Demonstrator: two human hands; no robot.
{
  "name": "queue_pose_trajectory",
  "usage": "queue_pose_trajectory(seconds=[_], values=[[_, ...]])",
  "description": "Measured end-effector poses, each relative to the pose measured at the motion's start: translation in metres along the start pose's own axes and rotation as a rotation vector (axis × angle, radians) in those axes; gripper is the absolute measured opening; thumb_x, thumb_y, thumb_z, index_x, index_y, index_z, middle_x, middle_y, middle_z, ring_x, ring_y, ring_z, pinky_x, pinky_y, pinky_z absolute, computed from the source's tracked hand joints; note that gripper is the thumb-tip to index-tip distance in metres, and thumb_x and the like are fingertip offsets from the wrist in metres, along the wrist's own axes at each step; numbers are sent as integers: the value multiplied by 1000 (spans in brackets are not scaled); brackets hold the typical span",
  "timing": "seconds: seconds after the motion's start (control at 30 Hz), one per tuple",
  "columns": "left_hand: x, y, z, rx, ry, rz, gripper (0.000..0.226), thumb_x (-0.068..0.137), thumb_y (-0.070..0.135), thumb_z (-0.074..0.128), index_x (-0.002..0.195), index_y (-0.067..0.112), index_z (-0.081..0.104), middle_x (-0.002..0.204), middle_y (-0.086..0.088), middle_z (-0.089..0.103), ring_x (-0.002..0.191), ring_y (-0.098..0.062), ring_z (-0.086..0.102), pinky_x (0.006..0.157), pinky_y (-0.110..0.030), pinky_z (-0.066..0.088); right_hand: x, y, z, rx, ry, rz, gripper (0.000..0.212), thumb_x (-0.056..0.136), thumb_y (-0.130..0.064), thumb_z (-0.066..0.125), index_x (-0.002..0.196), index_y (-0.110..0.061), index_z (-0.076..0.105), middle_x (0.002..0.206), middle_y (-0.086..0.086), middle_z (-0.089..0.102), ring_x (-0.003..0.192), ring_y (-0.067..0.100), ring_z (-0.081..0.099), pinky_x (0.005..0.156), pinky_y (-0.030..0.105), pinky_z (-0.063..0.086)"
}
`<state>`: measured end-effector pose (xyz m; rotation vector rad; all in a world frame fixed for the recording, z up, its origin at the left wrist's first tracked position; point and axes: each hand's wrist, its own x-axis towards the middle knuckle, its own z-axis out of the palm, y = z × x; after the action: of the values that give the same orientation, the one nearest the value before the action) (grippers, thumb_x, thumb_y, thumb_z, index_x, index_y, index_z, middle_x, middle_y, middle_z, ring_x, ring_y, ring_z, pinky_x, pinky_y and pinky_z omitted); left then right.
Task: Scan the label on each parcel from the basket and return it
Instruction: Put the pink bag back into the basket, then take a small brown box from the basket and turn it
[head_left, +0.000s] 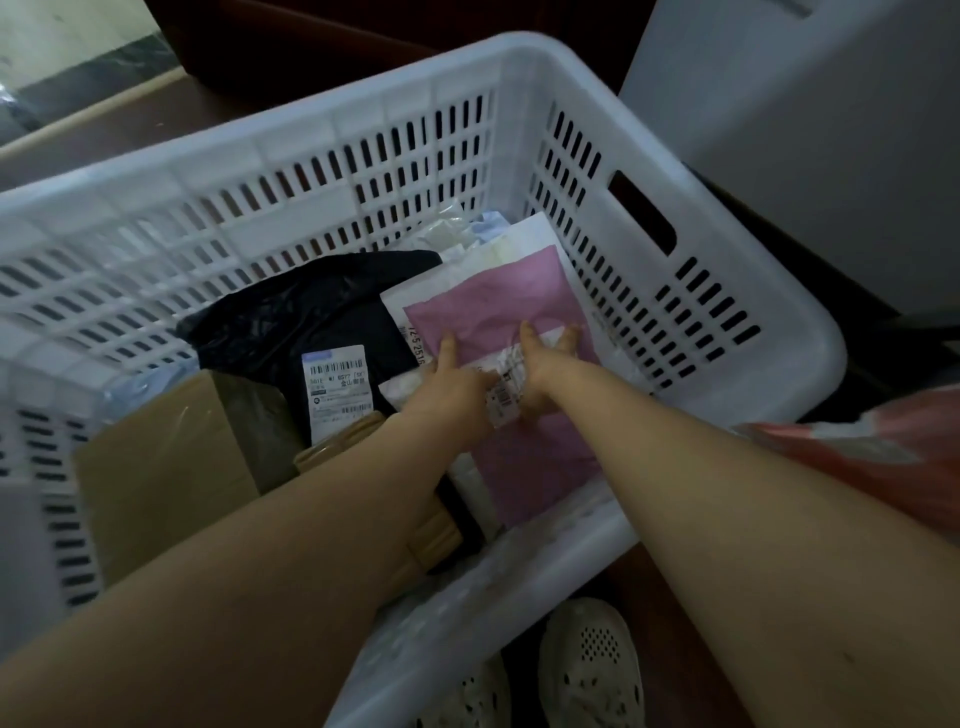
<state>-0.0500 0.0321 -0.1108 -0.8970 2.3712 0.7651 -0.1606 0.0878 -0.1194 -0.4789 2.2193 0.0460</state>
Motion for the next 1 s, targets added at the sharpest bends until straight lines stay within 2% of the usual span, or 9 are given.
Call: queue_pose_trajectory(seconds=[0.03, 0.1, 0.17, 0.27, 0.4, 0.57, 0.73, 0.87, 1.0], values=[[-5, 1, -5, -20, 1, -7, 59, 89, 23, 57, 144, 32, 40, 162, -13, 6, 148, -36, 9, 117, -43, 26, -6, -1, -2, -19, 9, 5, 92, 94, -31, 55, 151, -24, -18, 156, 16, -29, 147, 42, 0, 119, 49, 17], [-18, 2, -16, -57, 59, -3, 57, 92, 8, 49, 144, 29, 41, 162, -10, 0, 146, -34, 21, 113, -42, 33, -18, -4, -7, 9, 59, -44, 84, 96, -28, 51, 152, -18, -10, 159, 19, -12, 146, 40, 7, 118, 49, 16], [-37, 0, -28, -98, 135, -7, 58, 91, 0, 44, 143, 26, 43, 159, -10, 13, 143, -33, 26, 112, -42, 34, -37, -7, -10, 31, 160, -89, 75, 96, -19, 51, 153, -14, 2, 159, 20, 6, 143, 40, 19, 116, 48, 21], [-55, -12, -39, -173, 204, -58, 57, 88, -4, 47, 142, 18, 46, 152, -11, 30, 136, -31, 37, 110, -38, 36, -67, -18, -17, -34, 180, -195, 72, 87, -3, 56, 149, -21, 22, 153, 19, 16, 133, 39, 38, 103, 44, 42], [-95, -43, -50, -248, 276, -189, 53, 91, 1, 50, 142, 13, 44, 147, -10, 43, 130, -29, 47, 101, -37, 43, -117, -44, -4, -83, 109, -391, 61, 89, -3, 49, 146, -16, 34, 145, 18, 38, 128, 36, 46, 103, 44, 44], [-122, -76, -44, -369, 295, -368, 50, 92, 4, 49, 142, 11, 45, 140, -11, 52, 120, -26, 56, 88, -34, 49, -142, -72, 37, -116, 15, -481, 63, 86, -14, 55, 146, -22, 34, 141, 18, 37, 123, 35, 47, 102, 44, 45], [-126, -91, -46, -438, 340, -416, 46, 90, 4, 50, 136, 10, 50, 130, -11, 59, 113, -26, 59, 78, -31, 46, -139, -94, 64, -274, -41, -353, 79, 86, -28, 59, 150, -37, 12, 153, 25, 12, 131, 45, 34, 102, 53, 41], [-121, -98, -49, -448, 350, -408, 36, 92, 2, 46, 124, 6, 60, 123, -13, 64, 111, -28, 60, 79, -32, 45, -130, -108, 80, -391, -18, -268, 81, 82, -39, 65, 149, -28, 20, 150, 28, 19, 130, 47, 36, 100, 57, 41], [-117, -104, -47, -470, 345, -400, 45, 93, 4, 46, 137, 9, 48, 127, -11, 61, 114, -26, 59, 81, -29, 43, -121, -109, 93, -414, 0, -239, 86, 80, -40, 68, 148, -24, 18, 148, 29, 20, 127, 47, 39, 97, 58, 42]])
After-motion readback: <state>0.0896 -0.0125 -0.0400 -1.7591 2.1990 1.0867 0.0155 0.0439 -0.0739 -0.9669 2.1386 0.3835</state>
